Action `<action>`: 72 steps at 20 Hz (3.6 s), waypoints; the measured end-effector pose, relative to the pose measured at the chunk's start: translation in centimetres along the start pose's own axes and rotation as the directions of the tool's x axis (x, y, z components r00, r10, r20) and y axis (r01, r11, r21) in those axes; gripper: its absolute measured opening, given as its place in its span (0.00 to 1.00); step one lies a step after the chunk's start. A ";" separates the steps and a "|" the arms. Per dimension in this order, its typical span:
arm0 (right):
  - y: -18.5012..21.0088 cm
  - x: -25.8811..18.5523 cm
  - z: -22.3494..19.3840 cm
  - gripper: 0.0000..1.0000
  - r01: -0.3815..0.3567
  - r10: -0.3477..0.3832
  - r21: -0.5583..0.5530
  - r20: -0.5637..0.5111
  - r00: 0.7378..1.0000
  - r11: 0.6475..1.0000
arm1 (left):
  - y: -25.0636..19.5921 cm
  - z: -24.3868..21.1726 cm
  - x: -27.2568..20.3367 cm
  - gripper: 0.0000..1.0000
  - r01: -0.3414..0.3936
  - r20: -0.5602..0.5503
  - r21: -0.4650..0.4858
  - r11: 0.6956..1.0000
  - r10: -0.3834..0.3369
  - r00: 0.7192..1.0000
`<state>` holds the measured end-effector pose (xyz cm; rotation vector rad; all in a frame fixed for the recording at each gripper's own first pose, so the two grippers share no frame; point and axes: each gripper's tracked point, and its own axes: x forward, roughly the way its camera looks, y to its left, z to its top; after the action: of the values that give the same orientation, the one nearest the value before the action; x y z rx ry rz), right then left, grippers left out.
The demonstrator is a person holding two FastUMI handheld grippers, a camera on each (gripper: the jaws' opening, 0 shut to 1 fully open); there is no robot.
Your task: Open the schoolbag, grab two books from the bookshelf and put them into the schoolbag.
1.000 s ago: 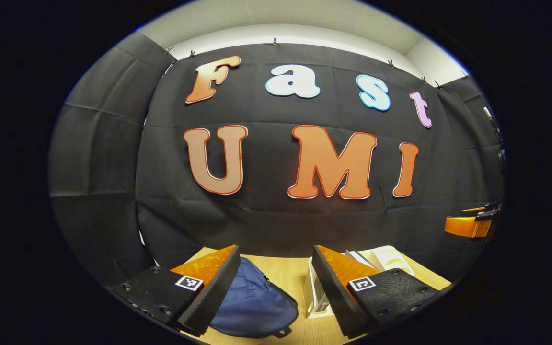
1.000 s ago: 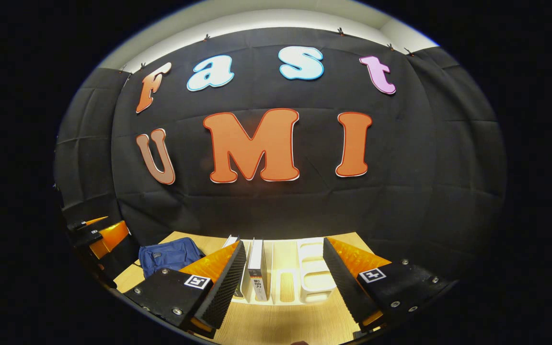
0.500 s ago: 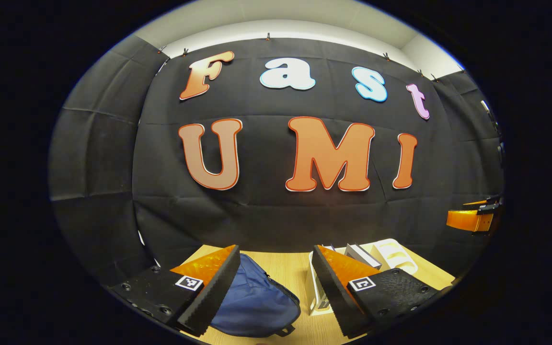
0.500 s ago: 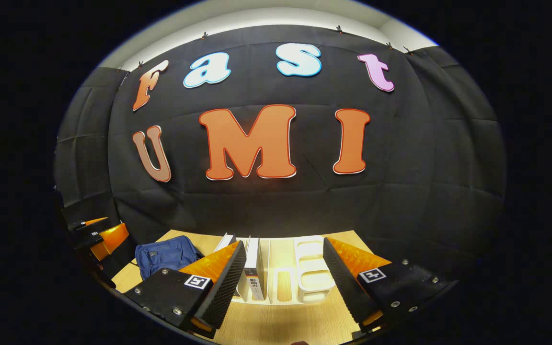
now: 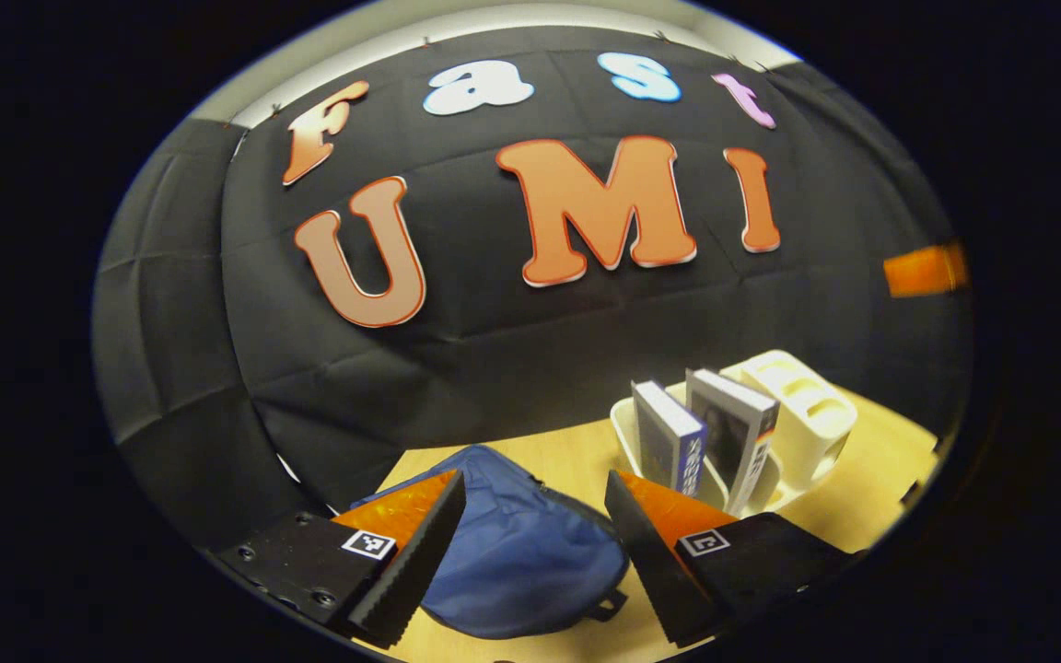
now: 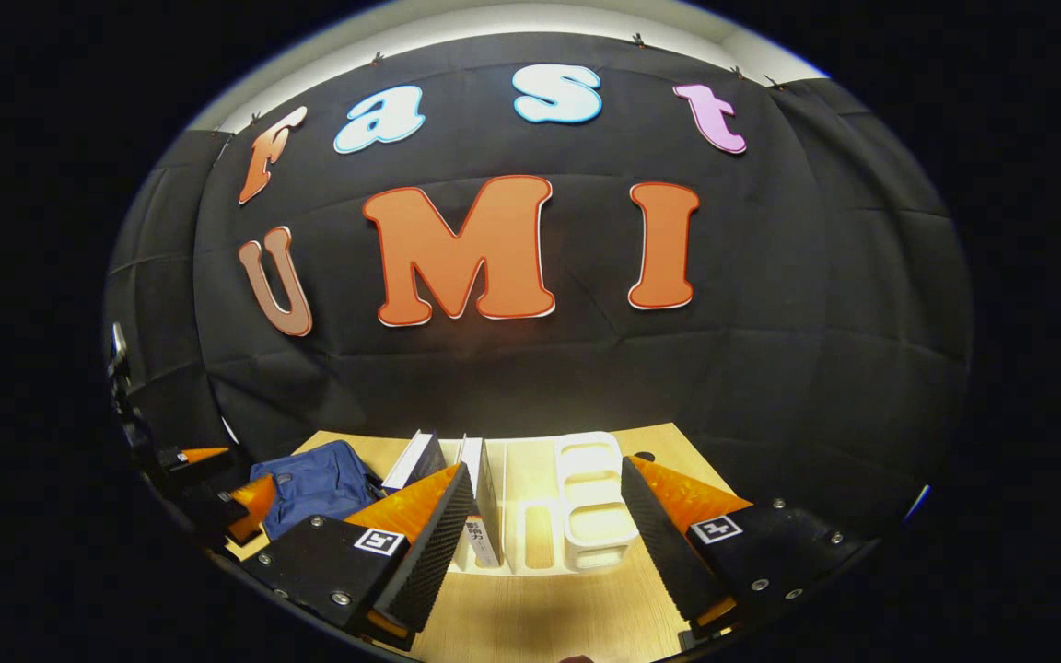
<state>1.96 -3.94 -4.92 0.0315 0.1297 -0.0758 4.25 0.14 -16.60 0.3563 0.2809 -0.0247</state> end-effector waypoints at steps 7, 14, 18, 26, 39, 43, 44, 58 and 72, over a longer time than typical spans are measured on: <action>-3.8 0.6 -2.6 0.97 0.079 -0.078 0.009 -0.072 0.994 0.997 | -6.0 -11.9 3.9 0.96 0.135 -0.239 0.212 0.968 -0.083 0.967; -6.6 1.2 -4.0 0.97 0.120 -0.120 -0.007 -0.134 0.984 0.993 | -8.6 -18.8 6.5 0.98 0.189 -0.395 0.299 0.935 -0.058 0.917; -6.6 1.9 -4.3 0.97 0.111 -0.112 -0.016 -0.151 0.982 0.994 | -7.2 -19.2 6.6 0.98 0.169 -0.399 0.400 0.901 0.005 0.917; -5.6 3.5 -4.5 0.97 0.080 -0.078 0.009 -0.159 0.984 0.997 | -6.1 -18.7 6.4 0.94 0.190 -0.434 0.425 0.885 0.015 0.901; -6.7 3.2 -3.9 0.97 0.073 -0.068 0.037 -0.138 0.988 0.997 | -5.2 -18.2 5.8 0.06 0.304 -0.548 0.413 0.859 -0.033 0.836; -6.7 2.9 -3.3 0.97 0.041 -0.033 0.059 -0.117 0.993 0.997 | -3.5 -13.8 5.5 0.05 0.324 -0.555 0.365 0.873 -0.075 0.828; -6.7 3.0 -3.2 0.97 0.030 -0.023 0.061 -0.115 0.993 0.998 | -2.9 -12.4 5.3 0.05 0.327 -0.557 0.355 0.876 -0.083 0.826; -1.9 2.0 -2.5 0.97 0.085 -0.074 0.149 -0.082 0.994 0.985 | 6.3 -4.5 10.1 0.05 0.543 -0.620 0.263 0.797 -0.291 0.728; 16.5 9.7 -0.3 0.97 -0.074 0.162 0.212 -0.436 0.885 0.974 | 9.9 -4.5 15.5 0.05 0.723 -0.545 0.169 0.670 -0.547 0.635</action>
<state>12.80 11.84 -6.01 0.2500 0.5884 0.0441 18.64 11.36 -21.58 0.6321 0.8808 -0.7451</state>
